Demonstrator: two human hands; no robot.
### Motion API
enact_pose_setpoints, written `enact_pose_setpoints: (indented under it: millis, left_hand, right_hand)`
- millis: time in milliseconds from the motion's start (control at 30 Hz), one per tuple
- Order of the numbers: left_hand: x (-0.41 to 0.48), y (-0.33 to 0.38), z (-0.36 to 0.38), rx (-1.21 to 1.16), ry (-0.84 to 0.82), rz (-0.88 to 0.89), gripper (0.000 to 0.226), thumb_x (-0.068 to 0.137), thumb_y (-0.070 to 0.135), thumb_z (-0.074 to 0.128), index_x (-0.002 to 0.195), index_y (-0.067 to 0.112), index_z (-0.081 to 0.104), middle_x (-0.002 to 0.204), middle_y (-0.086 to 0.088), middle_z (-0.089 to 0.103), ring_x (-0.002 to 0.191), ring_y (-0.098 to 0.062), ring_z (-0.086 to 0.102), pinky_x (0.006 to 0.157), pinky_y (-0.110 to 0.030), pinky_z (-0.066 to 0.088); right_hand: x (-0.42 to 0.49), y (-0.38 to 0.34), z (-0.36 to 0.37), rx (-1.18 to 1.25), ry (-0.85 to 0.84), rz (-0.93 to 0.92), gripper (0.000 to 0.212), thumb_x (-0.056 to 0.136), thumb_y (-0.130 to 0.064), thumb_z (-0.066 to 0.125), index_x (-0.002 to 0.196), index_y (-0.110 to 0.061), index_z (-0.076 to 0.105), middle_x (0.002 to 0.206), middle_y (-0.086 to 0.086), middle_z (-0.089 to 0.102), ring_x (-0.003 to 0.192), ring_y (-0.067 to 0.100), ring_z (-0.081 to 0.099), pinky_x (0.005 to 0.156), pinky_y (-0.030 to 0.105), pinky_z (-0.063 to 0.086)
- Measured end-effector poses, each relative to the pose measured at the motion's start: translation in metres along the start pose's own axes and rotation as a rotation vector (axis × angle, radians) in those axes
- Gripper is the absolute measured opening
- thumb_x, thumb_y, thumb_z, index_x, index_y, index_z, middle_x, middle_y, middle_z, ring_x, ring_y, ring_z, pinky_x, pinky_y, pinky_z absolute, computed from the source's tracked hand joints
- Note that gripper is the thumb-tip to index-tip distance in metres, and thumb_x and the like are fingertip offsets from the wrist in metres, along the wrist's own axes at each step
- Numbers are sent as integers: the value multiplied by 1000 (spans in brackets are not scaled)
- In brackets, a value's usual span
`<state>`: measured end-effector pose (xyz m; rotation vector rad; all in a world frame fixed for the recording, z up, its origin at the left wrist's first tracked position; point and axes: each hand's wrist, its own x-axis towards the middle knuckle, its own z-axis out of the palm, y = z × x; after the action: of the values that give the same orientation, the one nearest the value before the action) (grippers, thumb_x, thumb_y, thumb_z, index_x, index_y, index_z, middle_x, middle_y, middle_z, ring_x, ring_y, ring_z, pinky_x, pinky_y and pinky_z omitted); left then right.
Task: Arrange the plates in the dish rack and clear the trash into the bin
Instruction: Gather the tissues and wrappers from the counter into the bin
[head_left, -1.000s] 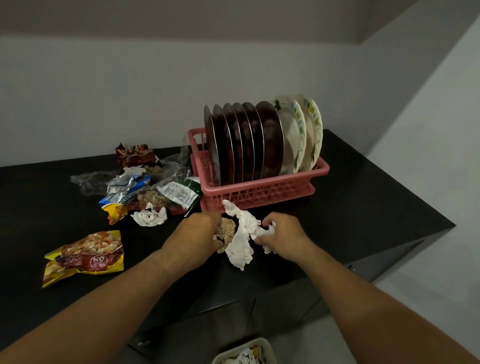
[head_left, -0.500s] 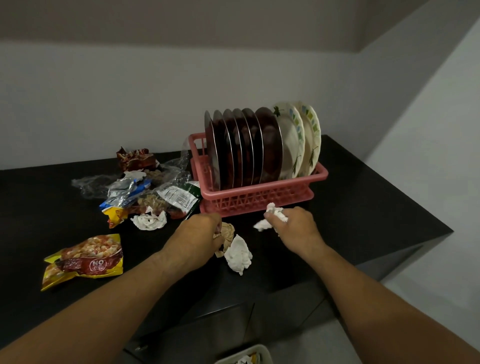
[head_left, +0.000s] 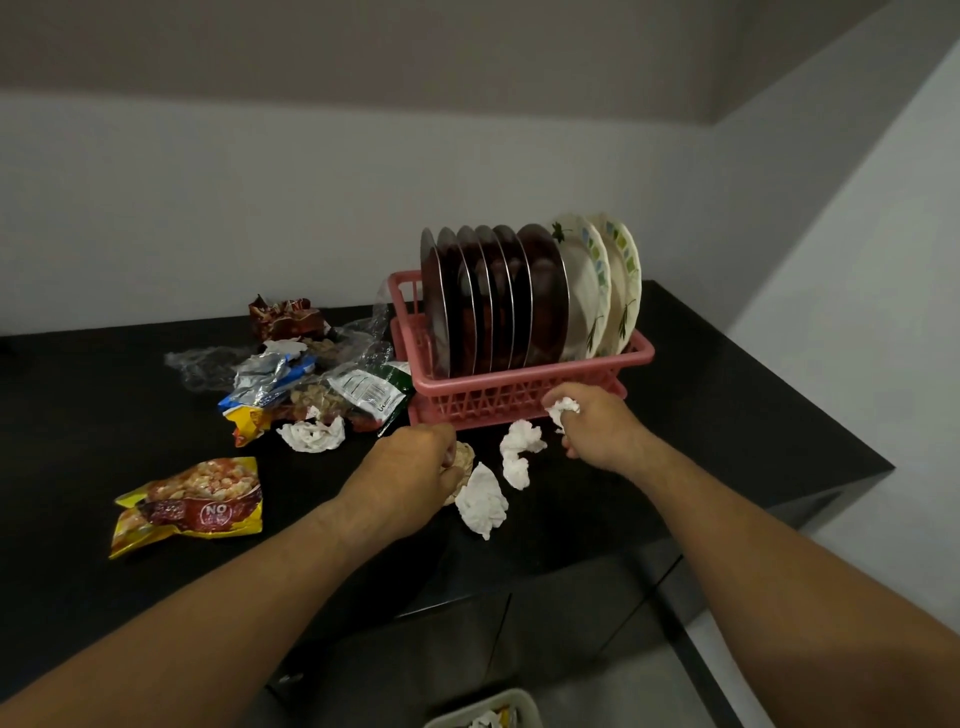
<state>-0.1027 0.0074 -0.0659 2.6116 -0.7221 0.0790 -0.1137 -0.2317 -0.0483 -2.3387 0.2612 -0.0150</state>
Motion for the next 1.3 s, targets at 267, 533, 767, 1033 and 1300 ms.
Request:
enact_pose_setpoints:
  millis: [267, 533, 767, 1033, 1300]
  left_hand:
    - [-10, 1, -3, -26, 4, -37, 26, 88, 44, 62, 74, 32, 44, 77, 12, 53, 68, -4, 53, 54, -21, 38]
    - [-15, 7, -5, -93, -13, -4, 42, 98, 42, 43, 60, 25, 50, 60, 7, 54, 55, -7, 52, 49, -22, 32]
    - [-14, -17, -27, -193, -130, 130, 32, 96, 9, 41, 114, 13, 68, 115, -3, 64, 103, -18, 61, 86, -29, 51]
    - [-21, -48, -29, -353, -77, 184, 41, 96, 41, 56, 55, 31, 55, 48, 21, 55, 46, 3, 51, 43, -16, 35]
    - [-55, -32, -16, -489, -1, 144, 67, 100, 52, 33, 41, 21, 38, 39, 11, 46, 37, -6, 44, 44, -23, 25]
  right_hand:
    - [-6, -11, 4, 53, 303, -16, 38, 96, -43, 58, 73, -12, 62, 69, 1, 65, 61, 13, 62, 52, 22, 46]
    - [-42, -12, 30, 195, 272, 156, 18, 94, -27, 65, 82, -14, 61, 72, 5, 71, 57, 13, 71, 57, 27, 57]
    - [-68, -36, 48, 77, 250, 179, 16, 94, -12, 56, 105, -23, 51, 87, 2, 63, 76, 19, 66, 57, 27, 50]
    - [-84, -56, 79, 41, 232, 288, 13, 92, -7, 57, 86, -10, 68, 80, 10, 70, 65, 17, 68, 58, 29, 58]
    - [-125, -37, 96, -64, 276, 229, 15, 96, -23, 57, 82, -28, 60, 78, -5, 63, 66, 13, 63, 53, 23, 48]
